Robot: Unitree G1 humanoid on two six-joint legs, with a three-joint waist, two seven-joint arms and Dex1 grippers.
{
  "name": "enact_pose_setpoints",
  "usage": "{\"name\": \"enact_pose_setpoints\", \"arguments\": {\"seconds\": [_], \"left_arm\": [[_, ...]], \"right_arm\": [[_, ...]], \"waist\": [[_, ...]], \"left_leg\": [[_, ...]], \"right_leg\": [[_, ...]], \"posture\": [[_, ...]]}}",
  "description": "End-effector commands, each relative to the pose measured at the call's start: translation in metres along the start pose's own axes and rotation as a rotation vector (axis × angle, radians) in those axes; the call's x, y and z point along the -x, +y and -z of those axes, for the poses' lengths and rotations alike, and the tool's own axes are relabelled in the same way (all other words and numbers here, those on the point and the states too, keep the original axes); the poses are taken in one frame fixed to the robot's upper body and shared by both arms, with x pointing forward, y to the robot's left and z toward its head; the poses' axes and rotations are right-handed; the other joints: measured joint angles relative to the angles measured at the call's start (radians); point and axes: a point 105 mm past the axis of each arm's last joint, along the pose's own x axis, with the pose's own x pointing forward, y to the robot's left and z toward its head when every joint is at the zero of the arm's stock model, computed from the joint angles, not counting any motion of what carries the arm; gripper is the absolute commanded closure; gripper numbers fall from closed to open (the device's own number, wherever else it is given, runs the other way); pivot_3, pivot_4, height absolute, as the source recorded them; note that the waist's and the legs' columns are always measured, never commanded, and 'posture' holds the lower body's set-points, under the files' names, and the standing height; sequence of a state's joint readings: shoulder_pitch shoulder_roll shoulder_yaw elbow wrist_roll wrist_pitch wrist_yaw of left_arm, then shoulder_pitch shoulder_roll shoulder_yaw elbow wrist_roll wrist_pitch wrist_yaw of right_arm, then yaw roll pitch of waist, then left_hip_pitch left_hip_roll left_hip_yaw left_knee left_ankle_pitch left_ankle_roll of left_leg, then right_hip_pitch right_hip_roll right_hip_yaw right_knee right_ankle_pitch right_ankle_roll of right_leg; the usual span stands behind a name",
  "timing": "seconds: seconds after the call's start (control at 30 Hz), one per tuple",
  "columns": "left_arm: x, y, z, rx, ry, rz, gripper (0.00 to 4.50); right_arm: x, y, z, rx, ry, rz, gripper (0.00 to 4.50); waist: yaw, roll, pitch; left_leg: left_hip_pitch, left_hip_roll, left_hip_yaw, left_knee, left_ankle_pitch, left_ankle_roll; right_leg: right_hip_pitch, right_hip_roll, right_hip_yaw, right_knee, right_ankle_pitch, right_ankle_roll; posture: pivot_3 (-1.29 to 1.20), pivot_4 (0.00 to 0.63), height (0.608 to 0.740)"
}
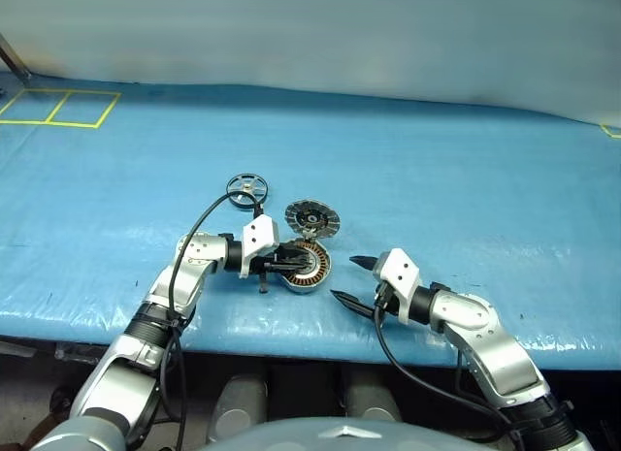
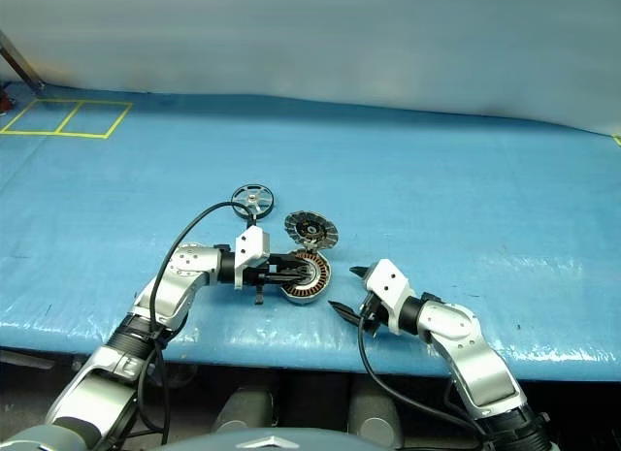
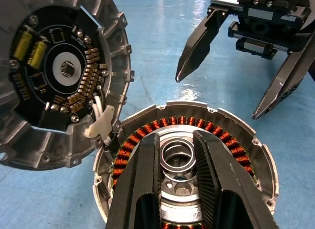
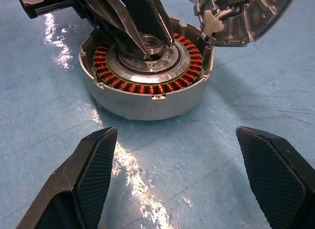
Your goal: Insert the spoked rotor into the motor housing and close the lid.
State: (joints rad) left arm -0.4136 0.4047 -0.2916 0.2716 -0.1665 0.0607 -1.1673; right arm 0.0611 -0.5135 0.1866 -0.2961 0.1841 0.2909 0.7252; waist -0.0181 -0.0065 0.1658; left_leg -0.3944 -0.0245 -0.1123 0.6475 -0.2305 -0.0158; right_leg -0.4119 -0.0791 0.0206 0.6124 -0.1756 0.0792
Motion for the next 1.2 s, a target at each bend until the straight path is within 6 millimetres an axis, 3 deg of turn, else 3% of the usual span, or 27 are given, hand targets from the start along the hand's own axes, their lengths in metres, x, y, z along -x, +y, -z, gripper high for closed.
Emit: {"name": "enact_pose_setpoints", "arguments": {"seconds": [0.03, 0.5, 1.1, 1.2], "left_arm": [[-0.0003, -0.0003, -0.0056, -0.026, 0.004, 0.018, 3.85], [0.0061, 0.0084, -0.0084, -0.032, -0.007, -0.045, 3.85], [0.0019, 0.0049, -0.0053, 0.0, -0.006, -0.026, 3.85], [0.0019, 0.0068, -0.0072, -0.015, -0.021, -0.043, 2.85]], "right_arm": [[0.0003, 0.0024, -0.0125, 0.036, -0.039, 0.001, 0.42], [-0.0003, 0.0019, -0.0112, 0.038, -0.031, 0.004, 0.42], [-0.0003, 0.0015, -0.0089, 0.043, -0.019, 0.009, 0.42], [-0.0008, 0.001, -0.0082, 0.044, -0.018, 0.01, 0.42]], "waist": [[0.0, 0.0, 0.0], [-0.002, 0.0, 0.0], [-0.001, 0.0, 0.0], [-0.001, 0.0, 0.0]], "left_leg": [[0.0, 0.0, 0.0, 0.0, 0.0, 0.0], [0.0, 0.0, 0.0, 0.0, 0.0, 0.0], [0.0, 0.0, 0.0, 0.001, 0.0, 0.0], [0.0, 0.0, 0.0, 0.001, 0.0, 0.0]], "right_leg": [[0.0, 0.0, 0.0, 0.0, 0.0, 0.0], [0.0, 0.0, 0.0, 0.0, 0.0, 0.0], [0.001, 0.0, 0.0, 0.0, 0.0, 0.0], [0.001, 0.0, 0.0, 0.0, 0.0, 0.0]], "posture": [[0.0, 0.15, 0.74], [0.0, 0.15, 0.74], [0.0, 0.15, 0.74], [0.0, 0.15, 0.74]]}}
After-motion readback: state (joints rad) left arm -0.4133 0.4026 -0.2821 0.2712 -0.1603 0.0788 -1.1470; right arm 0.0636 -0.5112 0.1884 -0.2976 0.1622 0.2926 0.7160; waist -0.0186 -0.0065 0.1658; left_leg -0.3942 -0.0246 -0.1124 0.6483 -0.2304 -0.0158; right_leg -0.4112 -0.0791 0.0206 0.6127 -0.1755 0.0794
